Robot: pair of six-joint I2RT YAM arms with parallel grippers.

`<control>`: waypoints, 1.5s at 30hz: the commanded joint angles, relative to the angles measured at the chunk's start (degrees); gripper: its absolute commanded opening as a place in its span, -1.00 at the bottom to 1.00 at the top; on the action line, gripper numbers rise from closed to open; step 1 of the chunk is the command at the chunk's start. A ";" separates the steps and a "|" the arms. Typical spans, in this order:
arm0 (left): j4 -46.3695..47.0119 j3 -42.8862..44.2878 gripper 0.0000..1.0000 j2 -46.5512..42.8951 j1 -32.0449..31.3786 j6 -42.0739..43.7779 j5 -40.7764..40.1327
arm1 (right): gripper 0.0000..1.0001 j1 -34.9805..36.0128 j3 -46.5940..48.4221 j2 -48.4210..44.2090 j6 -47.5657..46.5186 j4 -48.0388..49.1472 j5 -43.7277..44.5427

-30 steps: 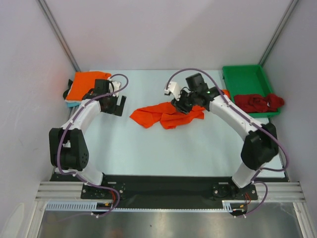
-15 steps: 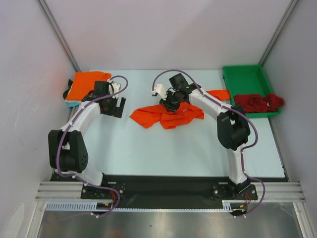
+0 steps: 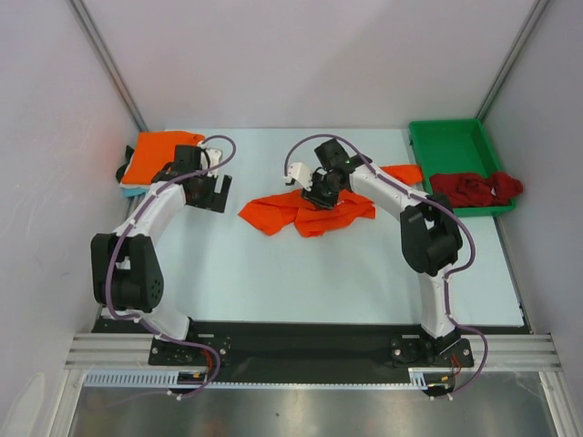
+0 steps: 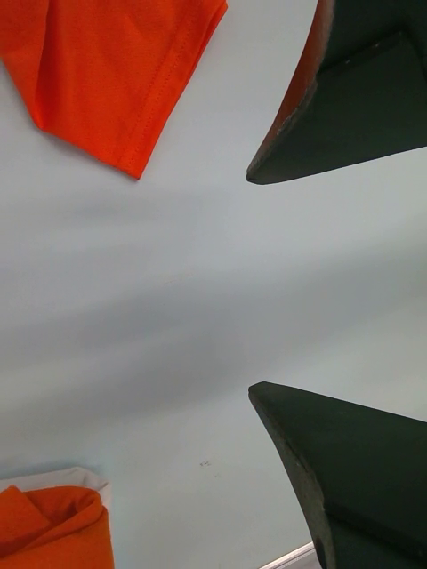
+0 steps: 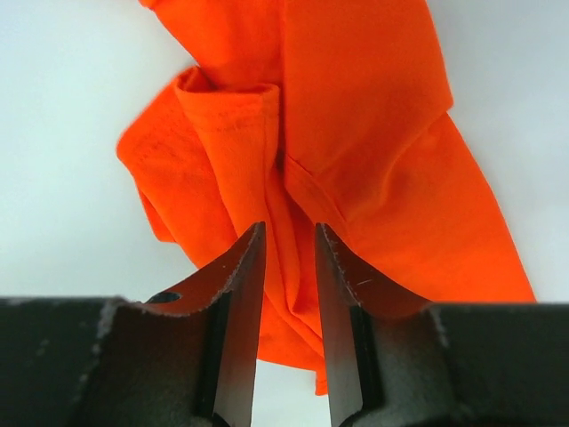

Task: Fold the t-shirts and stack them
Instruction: Flatten the tshirt out

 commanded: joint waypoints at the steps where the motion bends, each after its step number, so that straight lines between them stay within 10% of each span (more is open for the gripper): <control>1: 0.85 3.13 0.98 0.96 -0.14 -1.27 0.81 | -0.34 -1.51 1.82 -0.60 -2.41 -1.44 1.11; 22: 0.32 4.18 0.98 2.98 -0.14 -0.48 -2.27 | -0.33 -2.57 5.08 5.47 -3.30 0.21 2.16; 31: -0.21 5.59 0.99 4.47 -0.23 -0.57 -2.62 | -1.00 -2.66 5.34 6.17 -0.66 6.19 5.68; 45: 0.31 5.41 0.97 4.56 -0.15 -1.62 -1.13 | -1.00 -3.27 26.68 -0.24 2.33 2.25 4.09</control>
